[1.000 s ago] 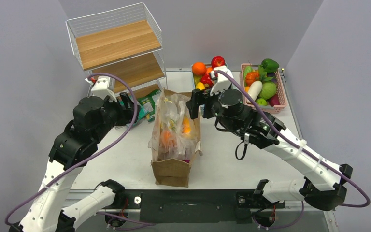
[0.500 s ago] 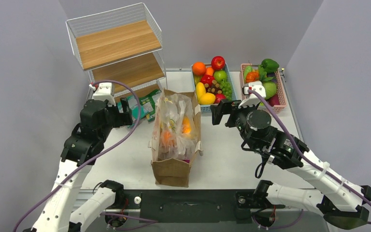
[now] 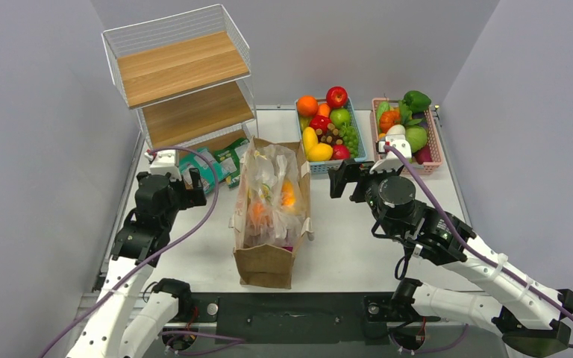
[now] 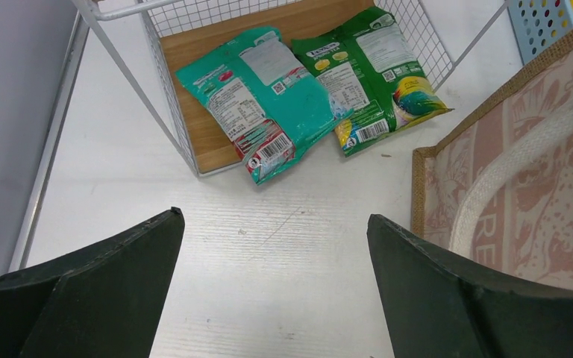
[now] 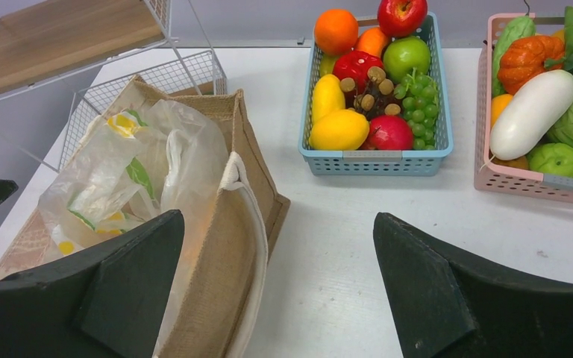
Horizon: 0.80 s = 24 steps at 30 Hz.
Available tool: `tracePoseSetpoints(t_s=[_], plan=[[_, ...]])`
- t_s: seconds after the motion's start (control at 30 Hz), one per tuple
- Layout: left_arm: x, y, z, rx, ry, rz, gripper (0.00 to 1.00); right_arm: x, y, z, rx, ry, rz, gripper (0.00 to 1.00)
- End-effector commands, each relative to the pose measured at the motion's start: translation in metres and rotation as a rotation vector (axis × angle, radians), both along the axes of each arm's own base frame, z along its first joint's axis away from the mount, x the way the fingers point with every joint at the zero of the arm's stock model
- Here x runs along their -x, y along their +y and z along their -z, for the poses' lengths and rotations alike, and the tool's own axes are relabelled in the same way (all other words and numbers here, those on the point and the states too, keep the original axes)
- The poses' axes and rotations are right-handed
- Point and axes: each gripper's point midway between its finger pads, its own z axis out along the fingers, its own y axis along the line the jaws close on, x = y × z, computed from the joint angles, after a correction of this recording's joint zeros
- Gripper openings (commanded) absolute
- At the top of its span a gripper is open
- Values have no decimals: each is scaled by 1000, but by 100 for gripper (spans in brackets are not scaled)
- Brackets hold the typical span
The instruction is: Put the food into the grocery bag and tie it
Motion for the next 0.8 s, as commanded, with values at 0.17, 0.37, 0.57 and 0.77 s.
tracePoseSetpoints(t_s=[0.17, 0.37, 0.57, 0.77], plan=[[-3, 9, -10, 16, -151, -45, 97, -2, -2, -1, -23, 3, 27, 95], [-1, 11, -3, 29, -186, -58, 97, 0, -3, 0, -28, 6, 21, 95], [-1, 14, 1, 29, -187, -72, 97, -1, -1, -1, -37, 2, 15, 95], [0, 14, 4, 36, -187, -75, 97, 1, 2, -4, -63, -1, 2, 95]])
